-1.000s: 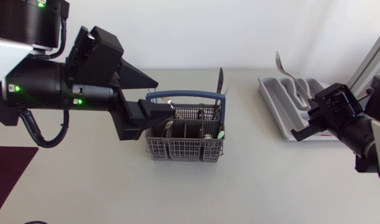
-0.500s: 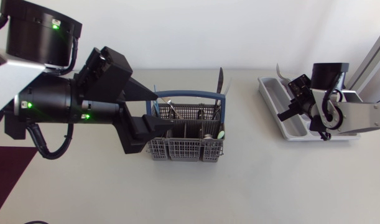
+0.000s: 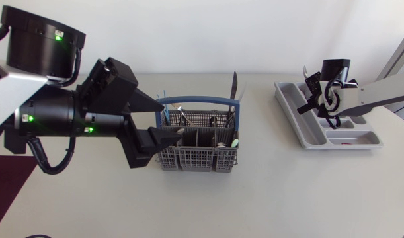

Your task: Sort the cutlery from the basket into the organizer compartments.

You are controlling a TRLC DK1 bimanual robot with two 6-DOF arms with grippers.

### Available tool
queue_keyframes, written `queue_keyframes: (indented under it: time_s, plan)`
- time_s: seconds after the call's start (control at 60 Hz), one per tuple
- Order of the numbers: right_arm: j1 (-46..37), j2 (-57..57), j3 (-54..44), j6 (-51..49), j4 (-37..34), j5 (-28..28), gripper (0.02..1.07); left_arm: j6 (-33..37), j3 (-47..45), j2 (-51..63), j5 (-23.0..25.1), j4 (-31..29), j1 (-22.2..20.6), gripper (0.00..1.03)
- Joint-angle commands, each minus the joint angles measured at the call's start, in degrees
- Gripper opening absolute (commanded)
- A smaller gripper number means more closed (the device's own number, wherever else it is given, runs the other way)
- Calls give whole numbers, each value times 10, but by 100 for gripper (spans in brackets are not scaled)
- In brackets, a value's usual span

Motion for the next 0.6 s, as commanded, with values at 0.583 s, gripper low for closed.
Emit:
queue_keyframes:
  time_s: [0.583]
  plan:
    - [-26,152,133,-6,-43,18,8,11,-26,-16,-3,-8,0,97]
